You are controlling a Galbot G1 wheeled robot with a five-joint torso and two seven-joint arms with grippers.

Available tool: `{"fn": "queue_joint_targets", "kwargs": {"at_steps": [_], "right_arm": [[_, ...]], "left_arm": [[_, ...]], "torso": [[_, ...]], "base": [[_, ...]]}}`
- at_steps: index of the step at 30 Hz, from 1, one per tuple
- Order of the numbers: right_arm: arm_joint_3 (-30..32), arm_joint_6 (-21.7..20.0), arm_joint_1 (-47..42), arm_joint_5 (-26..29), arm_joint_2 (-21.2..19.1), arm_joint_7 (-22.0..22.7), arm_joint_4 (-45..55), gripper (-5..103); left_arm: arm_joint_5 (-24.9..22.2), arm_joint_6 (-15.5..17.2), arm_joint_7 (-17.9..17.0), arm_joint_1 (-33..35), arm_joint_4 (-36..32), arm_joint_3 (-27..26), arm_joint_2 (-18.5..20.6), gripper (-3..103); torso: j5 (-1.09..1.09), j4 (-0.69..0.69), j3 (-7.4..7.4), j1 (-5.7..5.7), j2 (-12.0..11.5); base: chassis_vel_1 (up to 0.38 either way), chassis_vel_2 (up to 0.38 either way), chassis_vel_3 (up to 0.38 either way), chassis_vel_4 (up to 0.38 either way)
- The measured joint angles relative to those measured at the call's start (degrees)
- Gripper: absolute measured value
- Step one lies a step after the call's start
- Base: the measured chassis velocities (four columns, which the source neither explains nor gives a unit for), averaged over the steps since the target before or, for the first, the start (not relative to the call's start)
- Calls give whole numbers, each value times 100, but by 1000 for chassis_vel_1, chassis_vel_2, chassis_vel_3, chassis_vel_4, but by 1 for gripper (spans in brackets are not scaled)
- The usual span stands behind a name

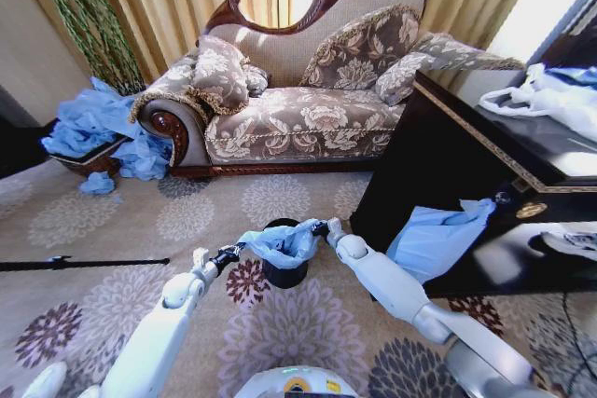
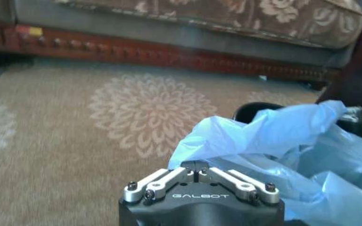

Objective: Place a garbage bag over the trash bin.

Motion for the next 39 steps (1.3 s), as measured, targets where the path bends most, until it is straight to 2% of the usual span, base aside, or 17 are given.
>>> {"fn": "queue_joint_targets", "kwargs": {"at_steps": [6, 9, 12, 13, 15, 16, 17, 20, 22, 23, 24, 25, 29, 33, 35, 38, 39], "right_arm": [[249, -401, 28, 560, 5, -292, -102, 0], [307, -488, 10, 584, -28, -423, -119, 0], [328, -506, -148, 404, -163, -480, 95, -3], [340, -457, -239, 340, -235, -480, 246, 2], [348, -424, -300, 321, -279, -462, 346, 7], [353, -410, -332, 310, -305, -445, 404, 7], [378, -322, -413, 248, -393, -401, 562, 18], [425, -191, -491, -40, -517, -457, 684, 24], [445, -153, -516, -128, -573, -479, 751, 24], [454, -136, -542, -172, -630, -481, 838, 34], [459, -121, -586, -197, -708, -469, 968, 34], [460, -106, -620, -198, -770, -434, 1059, 45], [460, -74, -672, -194, -861, -356, 1189, 56], [485, 44, -789, -227, -1048, -273, 1431, 73], [492, 70, -807, -254, -1076, -273, 1463, 78], [559, 204, -878, -416, -1156, -292, 1590, 94], [559, 204, -878, -416, -1156, -292, 1590, 94]], "left_arm": [[-67, 156, -89, -19, -17, 11, -35, 0], [-22, 125, 54, 18, -18, 6, -33, 0], [12, -203, 549, 156, -85, -26, -25, 2], [52, -411, 793, 232, -108, -34, -1, 13], [99, -617, 959, 270, -96, -38, 16, 13], [136, -705, 1035, 284, -83, -45, 25, 18], [318, -900, 1303, 327, -71, -86, 53, 24], [478, -1128, 1569, 368, -72, -124, 97, 34], [586, -1190, 1648, 375, -74, -145, 109, 40], [681, -1245, 1728, 381, -75, -165, 119, 45], [768, -1314, 1823, 396, -81, -197, 137, 51], [797, -1340, 1849, 412, -94, -212, 149, 56], [813, -1368, 1896, 445, -117, -241, 174, 61], [847, -1450, 2069, 550, -171, -374, 244, 83], [847, -1458, 2092, 570, -190, -391, 255, 83], [829, -1466, 2155, 639, -280, -455, 281, 98], [829, -1466, 2155, 639, -280, -455, 281, 98]], "torso": [[0, 0, 0, 0, 0], [0, 0, 0, 0, 0], [0, -1, 0, 0, 0], [0, -1, -1, 0, 0], [0, 0, 0, 0, 0], [0, 0, 0, 0, 0], [0, 1, 0, 0, 0], [0, 0, 0, 0, 0], [0, -1, 0, 0, 0], [0, -1, 0, 0, 0], [0, 0, 0, 0, 0], [0, 1, 0, 0, 0], [0, 0, 0, 0, 0], [0, 0, 0, 0, 0], [0, 0, -1, 0, 0], [0, 0, -1, 0, 0], [0, 0, -1, 0, 0]], "base": [[0, 0, 0, 0], [0, 0, 0, 0], [0, 0, 0, 0], [0, 0, 0, 0], [0, 0, 0, 0], [0, 0, 0, 0], [0, 0, 0, 0], [0, 0, 0, 0], [0, 0, 0, 0], [0, 0, 0, 0], [0, 0, 0, 0], [0, 0, 0, 0], [0, 0, 0, 0], [0, 0, 0, 0], [0, 0, 0, 0], [0, 0, 0, 0], [0, 0, 0, 0]]}}
